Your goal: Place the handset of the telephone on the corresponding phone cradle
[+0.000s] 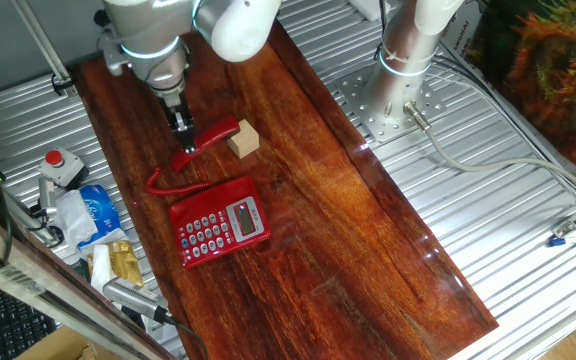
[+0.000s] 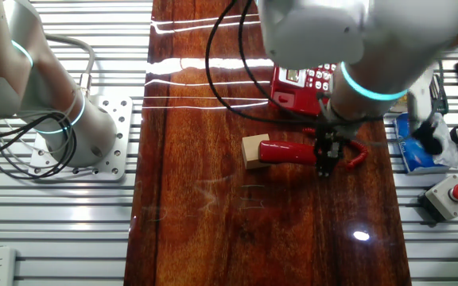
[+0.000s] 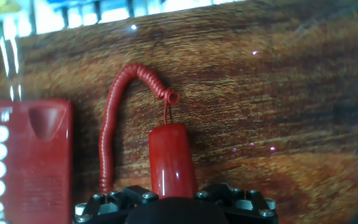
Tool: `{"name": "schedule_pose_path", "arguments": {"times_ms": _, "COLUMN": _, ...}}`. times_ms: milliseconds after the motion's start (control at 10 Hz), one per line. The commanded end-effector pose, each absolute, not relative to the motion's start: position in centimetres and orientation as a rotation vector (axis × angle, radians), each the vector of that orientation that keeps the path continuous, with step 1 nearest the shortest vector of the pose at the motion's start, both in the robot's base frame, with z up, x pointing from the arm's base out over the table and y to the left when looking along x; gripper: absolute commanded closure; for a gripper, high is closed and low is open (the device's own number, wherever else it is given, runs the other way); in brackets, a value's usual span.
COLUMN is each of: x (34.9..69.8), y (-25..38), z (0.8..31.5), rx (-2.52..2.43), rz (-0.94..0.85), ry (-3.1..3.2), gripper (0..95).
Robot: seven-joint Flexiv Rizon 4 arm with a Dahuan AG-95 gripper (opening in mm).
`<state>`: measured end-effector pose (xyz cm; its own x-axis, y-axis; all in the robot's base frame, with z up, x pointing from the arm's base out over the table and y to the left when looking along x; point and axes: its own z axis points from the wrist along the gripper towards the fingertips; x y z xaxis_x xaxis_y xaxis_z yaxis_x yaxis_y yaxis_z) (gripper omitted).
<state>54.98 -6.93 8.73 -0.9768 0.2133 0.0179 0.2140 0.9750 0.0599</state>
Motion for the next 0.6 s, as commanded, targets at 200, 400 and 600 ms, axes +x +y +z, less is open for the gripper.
{"name": "schedule_pose_path", "arguments": {"times_ms": 200, "x": 55.00, "y": -6.72, "z": 7.74, "rx": -0.199, "rz": -0.167, "ry": -3.119, "gripper": 19.0}}
{"name": "schedule_pose_path", "arguments": {"times_ms": 400, "x": 54.97, "y": -6.68, "z": 7.67, "rx": -0.080, "rz": -0.145, "ry": -3.127, "gripper": 19.0}}
{"name": "schedule_pose_path", "arguments": {"times_ms": 600, "x": 54.94, "y": -6.68, "z": 7.66, "rx": 0.008, "rz": -0.140, "ry": -3.125, "gripper": 19.0}}
